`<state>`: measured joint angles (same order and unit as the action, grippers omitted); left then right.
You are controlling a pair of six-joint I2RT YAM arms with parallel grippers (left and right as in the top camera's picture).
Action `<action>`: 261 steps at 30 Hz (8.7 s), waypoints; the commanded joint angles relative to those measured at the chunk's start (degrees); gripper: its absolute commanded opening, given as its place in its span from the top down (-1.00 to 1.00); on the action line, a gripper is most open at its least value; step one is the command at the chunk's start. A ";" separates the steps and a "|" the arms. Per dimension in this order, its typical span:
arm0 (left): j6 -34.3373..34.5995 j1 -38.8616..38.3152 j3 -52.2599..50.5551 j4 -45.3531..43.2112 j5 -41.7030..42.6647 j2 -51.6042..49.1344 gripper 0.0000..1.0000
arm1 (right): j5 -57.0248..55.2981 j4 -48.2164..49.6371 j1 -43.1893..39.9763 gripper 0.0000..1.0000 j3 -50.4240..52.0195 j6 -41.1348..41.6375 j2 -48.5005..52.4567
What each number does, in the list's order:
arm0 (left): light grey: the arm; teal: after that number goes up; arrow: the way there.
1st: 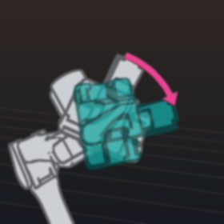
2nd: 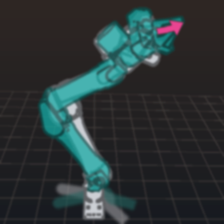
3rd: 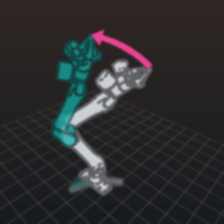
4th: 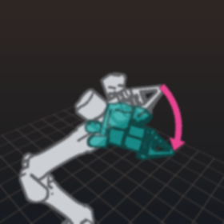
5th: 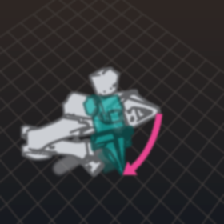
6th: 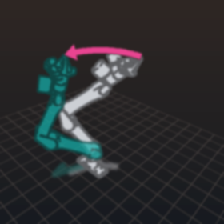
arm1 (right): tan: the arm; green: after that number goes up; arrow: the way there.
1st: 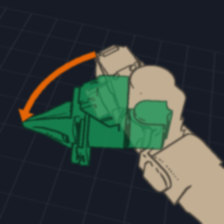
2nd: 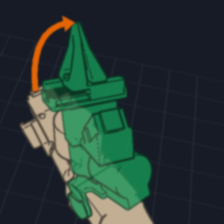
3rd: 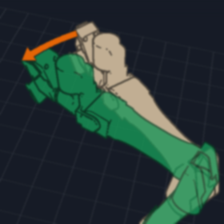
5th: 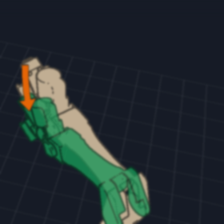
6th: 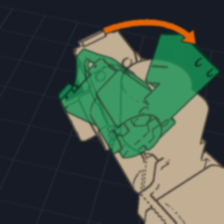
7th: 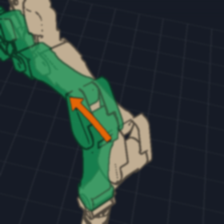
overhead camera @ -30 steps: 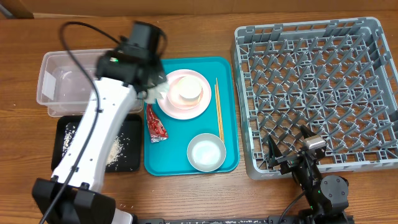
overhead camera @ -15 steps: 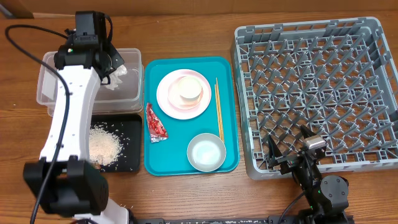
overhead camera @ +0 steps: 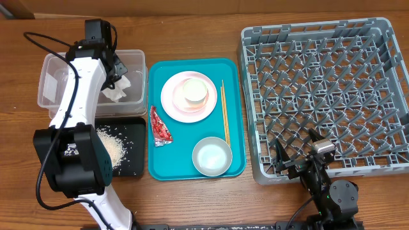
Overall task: Sort waste into correct bins and load items into the dishwasher
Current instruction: 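Carry the tissues with the left gripper and drop them into the clear bin, then move the left gripper back to the red wrapper on the teal tray, then lower the left gripper and grasp the red snack wrapper, then carry the red wrapper with the left gripper and drop it into the clear bin, then move the left gripper over the cream cup on the pink plate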
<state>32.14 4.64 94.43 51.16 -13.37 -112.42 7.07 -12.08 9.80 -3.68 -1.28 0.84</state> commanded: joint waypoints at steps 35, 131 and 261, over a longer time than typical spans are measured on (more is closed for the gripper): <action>-5.95 -17.44 -6.27 34.95 13.07 18.80 0.83 | 0.07 0.13 0.20 -0.99 -0.02 -0.07 -0.68; -4.70 -18.53 -41.57 -10.71 8.70 16.41 0.90 | 0.07 0.11 0.20 -1.00 -0.02 -0.07 -0.68; -4.04 -20.92 -9.60 18.88 32.26 26.08 0.92 | 25.75 3.17 0.20 -1.00 -0.02 -1.53 -0.68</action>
<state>26.89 -16.05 84.16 69.95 19.03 -86.30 13.08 -10.98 9.80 -3.66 -2.79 0.84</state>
